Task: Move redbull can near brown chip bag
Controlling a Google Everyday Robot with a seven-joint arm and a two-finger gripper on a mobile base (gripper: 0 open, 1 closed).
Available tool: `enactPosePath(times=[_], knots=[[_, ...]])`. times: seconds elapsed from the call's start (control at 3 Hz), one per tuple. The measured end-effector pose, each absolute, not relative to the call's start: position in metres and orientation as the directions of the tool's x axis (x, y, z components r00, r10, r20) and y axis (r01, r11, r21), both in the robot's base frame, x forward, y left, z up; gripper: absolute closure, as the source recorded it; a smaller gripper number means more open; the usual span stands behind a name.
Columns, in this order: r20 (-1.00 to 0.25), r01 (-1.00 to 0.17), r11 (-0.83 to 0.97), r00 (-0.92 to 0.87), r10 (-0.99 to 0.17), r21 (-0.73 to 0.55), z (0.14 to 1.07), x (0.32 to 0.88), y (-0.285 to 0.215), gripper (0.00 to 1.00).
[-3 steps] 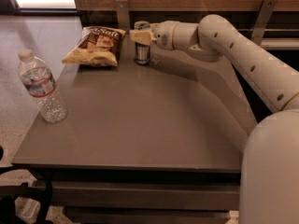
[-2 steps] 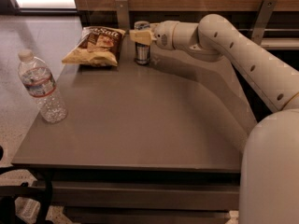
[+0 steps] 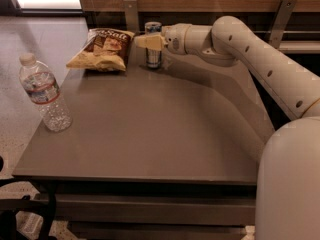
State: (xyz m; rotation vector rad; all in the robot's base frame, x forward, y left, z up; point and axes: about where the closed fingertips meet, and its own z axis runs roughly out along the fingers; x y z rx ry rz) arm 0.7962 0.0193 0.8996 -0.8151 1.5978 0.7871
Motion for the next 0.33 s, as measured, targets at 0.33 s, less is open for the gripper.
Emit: enactPosePath(times=[0.33], knots=[[-0.986,-0.841,0.537,-0.14,-0.096,0.067,0.8992,0.796,0.0213,0.0]])
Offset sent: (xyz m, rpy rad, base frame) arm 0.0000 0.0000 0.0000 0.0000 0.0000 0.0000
